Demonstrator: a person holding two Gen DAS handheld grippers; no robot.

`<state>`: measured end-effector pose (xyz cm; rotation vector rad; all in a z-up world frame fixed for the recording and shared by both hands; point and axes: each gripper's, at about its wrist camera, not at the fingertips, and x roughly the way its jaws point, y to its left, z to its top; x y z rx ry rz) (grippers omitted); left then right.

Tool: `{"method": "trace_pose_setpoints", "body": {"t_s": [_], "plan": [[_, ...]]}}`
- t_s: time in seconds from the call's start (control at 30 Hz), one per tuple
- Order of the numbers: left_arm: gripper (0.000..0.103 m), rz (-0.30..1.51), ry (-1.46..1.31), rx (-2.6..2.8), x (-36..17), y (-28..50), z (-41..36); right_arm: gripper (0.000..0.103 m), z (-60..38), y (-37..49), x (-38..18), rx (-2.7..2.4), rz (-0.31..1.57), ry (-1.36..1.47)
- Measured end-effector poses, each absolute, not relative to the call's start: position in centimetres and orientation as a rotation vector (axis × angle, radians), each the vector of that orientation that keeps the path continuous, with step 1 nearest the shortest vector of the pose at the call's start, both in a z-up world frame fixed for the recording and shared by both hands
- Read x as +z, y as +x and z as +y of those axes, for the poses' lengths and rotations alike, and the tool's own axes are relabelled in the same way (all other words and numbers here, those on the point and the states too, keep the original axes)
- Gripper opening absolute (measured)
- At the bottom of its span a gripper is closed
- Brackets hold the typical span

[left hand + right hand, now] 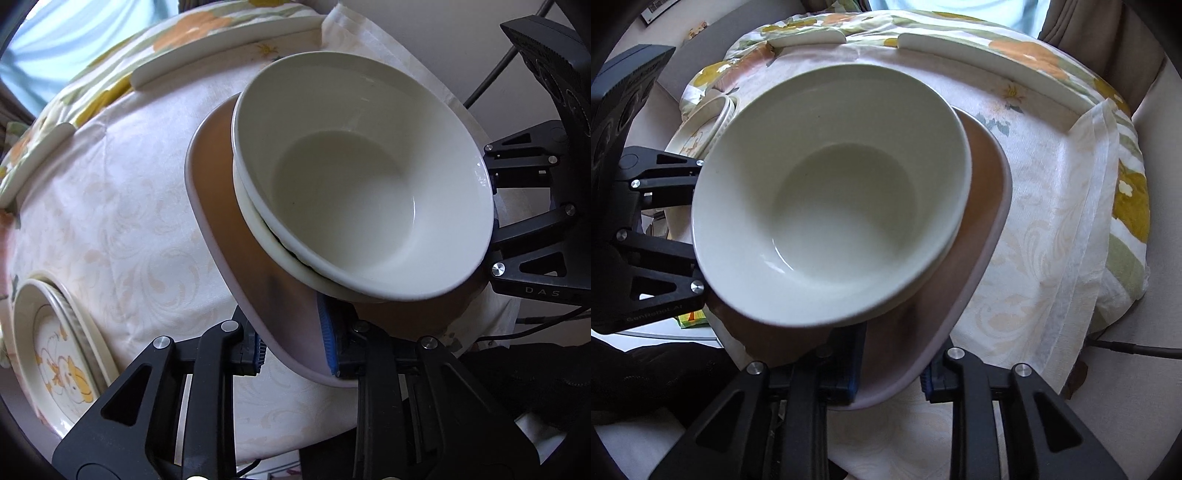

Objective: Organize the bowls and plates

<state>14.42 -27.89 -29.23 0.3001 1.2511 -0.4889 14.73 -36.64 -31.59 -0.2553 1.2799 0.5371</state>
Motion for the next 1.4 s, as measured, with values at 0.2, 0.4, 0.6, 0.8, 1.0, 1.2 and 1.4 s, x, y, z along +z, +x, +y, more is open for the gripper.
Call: {"method": "trace_pose_setpoints", "body": {"t_s": [0.2, 0.4, 0.6, 0.8, 1.0, 1.2, 1.4], "plan": [[0.022, 1.209, 0.289, -0.469, -25.1, 13.7, -25.0, 0.023, -34.2, 14.7, -27.9, 0.537, 1.238, -0.301], [0.022, 1.188, 0.3, -0.462, -22.0, 13.2, -19.9, 0.023, -29.5, 14.2, -25.1, 0.538, 1.213, -0.313], [0.022, 1.195, 0.32, -0.459, -20.8, 12.8, -12.2, 0.023, -23.7, 13.4, -24.3, 0.543, 1.205, -0.298], [0.022, 1.212, 0.334, -0.454, -21.2, 12.8, -5.5, 0.023, -17.9, 13.4, -24.8, 0.56, 1.21, -0.278], [0.022, 1.245, 0.332, -0.466, -23.5, 13.9, -0.6, 0.023, -12.9, 13.4, -26.6, 0.554, 1.224, -0.261], [0.022, 1.254, 0.325, -0.475, -25.6, 14.4, 1.9, 0.023, -10.4, 13.6, -28.0, 0.521, 1.233, -0.25], [0.022, 1.266, 0.317, -0.499, -27.2, 15.0, 2.8, 0.023, -9.3, 13.6, -29.0, 0.496, 1.248, -0.257]]}}
